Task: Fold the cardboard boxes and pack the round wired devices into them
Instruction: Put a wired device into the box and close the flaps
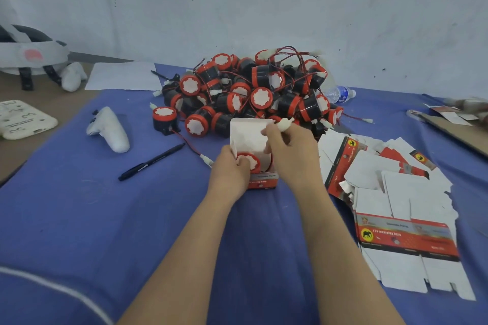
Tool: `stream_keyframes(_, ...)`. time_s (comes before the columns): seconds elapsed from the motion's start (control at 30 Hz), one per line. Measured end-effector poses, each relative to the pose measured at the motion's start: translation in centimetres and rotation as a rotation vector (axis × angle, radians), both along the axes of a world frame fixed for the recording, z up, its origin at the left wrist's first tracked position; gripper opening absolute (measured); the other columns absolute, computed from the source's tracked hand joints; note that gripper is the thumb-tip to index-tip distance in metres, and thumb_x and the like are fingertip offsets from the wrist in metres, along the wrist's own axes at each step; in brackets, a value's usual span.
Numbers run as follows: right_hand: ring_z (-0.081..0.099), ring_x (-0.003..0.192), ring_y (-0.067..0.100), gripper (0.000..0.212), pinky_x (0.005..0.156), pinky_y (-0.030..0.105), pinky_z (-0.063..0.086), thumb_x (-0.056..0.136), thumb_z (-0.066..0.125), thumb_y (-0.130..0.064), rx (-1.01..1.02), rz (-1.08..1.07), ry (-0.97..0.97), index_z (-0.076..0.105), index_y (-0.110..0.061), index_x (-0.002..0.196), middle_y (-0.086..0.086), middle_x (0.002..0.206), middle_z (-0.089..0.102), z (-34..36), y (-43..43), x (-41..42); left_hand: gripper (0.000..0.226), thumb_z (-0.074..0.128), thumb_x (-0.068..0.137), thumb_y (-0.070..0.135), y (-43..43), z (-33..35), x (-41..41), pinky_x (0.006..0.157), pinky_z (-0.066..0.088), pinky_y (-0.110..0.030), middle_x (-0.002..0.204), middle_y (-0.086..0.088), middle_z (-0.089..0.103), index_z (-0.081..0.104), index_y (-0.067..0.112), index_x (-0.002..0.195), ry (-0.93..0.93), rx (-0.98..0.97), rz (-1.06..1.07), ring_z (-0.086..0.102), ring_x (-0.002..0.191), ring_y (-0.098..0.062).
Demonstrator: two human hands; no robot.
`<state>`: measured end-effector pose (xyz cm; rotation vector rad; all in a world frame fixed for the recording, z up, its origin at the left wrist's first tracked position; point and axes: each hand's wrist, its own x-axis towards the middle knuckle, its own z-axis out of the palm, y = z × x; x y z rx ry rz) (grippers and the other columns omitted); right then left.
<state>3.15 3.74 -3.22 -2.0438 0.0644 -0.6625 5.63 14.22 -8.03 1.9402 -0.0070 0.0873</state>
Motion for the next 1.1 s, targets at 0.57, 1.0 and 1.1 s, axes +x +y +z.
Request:
stream_keyframes(0.57, 0.044, 0.054, 0.007, 0.035, 0.059, 0.029, 0.039, 0.099, 0.045, -0.035, 0.526, -0.231, -0.071, 0.060, -0.012, 0.077, -0.007, 0.054, 0.050, -0.2, -2.2, 1.0, 0.025, 0.041, 0.098, 0.017, -0.1, 0.0, 0.1, 0.058, 0.038, -0.018, 0.112, -0.001, 0.054, 0.046, 0.013, 0.121, 0.024, 0.020, 0.023, 0.051, 0.094, -0.017)
stream_keyframes(1.0, 0.044, 0.042, 0.006, 0.041, 0.049, 0.025, 0.043, 0.098, 0.049, -0.033, 0.331, -0.034, 0.072, 0.066, -0.010, 0.068, 0.001, 0.053, 0.058, 0.7, -2.6, 0.3, 0.029, 0.044, 0.093, 0.016, -0.1, 0.1, 0.3, 0.092, 0.049, -0.049, 0.123, -0.011, 0.057, 0.056, 0.006, 0.117, 0.015, 0.047, 0.046, 0.054, 0.111, -0.031)
stream_keyframes(1.1, 0.039, 0.043, 0.006, 0.034, 0.041, 0.017, 0.034, 0.101, 0.046, -0.028, 0.656, 0.323, 0.169, 0.068, -0.005, 0.088, 0.001, 0.057, 0.054, 1.1, -2.6, 0.0, 0.028, 0.045, 0.093, 0.016, -0.1, 0.1, 0.3, 0.092, 0.049, -0.049, 0.122, -0.012, 0.056, 0.056, 0.006, 0.116, 0.012, 0.050, 0.052, 0.054, 0.110, -0.032)
